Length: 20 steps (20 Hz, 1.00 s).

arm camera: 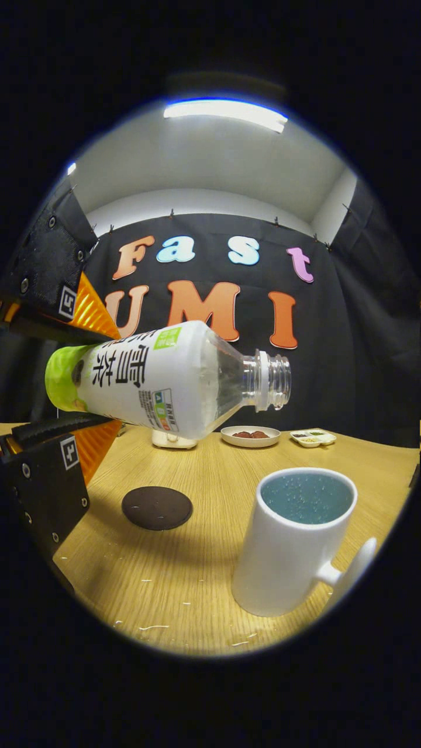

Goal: Take the bottle from table, then pour the juice into the cup, finally place the bottle on the coaster

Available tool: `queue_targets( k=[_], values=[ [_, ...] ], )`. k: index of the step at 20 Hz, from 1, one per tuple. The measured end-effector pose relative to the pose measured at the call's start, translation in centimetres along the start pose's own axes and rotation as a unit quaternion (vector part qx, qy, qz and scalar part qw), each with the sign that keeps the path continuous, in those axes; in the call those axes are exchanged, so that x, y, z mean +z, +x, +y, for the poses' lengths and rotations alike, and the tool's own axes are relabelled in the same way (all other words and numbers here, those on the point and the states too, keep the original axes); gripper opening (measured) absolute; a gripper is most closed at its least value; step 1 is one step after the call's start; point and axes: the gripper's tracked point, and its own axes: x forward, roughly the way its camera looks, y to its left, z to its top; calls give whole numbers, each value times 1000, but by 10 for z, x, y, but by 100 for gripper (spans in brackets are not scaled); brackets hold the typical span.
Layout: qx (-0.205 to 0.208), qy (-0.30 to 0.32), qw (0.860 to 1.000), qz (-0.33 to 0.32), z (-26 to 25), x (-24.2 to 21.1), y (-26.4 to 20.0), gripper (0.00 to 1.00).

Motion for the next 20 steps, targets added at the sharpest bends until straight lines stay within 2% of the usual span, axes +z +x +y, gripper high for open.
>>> queue_targets(
  k=[9, 20],
  values=[
    [-5, 79, 997, -16, 1, 17, -4, 58],
    [-7, 103, 995, -18, 5, 22, -2, 58]
  ],
)
